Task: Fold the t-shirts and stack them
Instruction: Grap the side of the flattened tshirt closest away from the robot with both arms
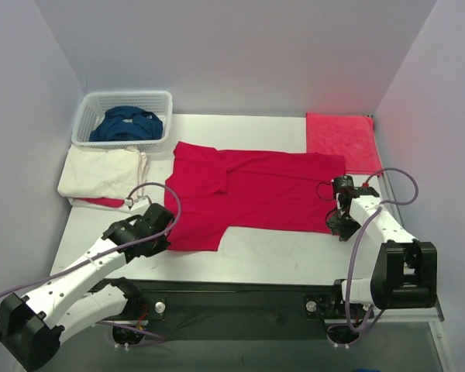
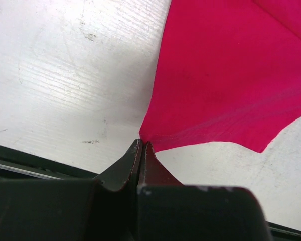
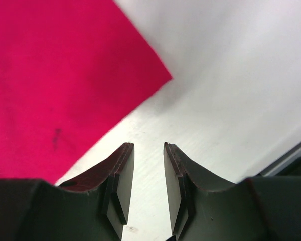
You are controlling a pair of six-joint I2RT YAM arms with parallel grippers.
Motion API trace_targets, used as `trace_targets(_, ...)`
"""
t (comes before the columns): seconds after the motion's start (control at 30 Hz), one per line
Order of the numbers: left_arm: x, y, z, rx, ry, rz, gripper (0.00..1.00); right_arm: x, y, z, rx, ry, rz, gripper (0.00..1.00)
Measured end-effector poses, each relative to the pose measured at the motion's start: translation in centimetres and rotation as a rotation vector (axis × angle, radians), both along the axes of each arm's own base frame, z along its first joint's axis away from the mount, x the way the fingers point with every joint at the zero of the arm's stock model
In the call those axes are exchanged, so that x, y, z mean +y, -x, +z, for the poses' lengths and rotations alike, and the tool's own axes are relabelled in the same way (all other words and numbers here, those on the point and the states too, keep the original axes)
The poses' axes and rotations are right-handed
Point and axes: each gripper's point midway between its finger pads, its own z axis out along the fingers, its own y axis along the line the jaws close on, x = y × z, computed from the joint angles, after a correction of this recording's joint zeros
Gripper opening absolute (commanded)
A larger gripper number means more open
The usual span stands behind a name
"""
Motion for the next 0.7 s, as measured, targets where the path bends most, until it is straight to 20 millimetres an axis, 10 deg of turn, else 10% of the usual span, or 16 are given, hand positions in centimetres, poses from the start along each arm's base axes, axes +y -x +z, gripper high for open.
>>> trace_targets(0.7,0.3,0.0,-2.8,0.046,-0.018,-0.007,0.0,-3.4,-1.0,-1.0,-0.075,-0.014,-0.124,0.3)
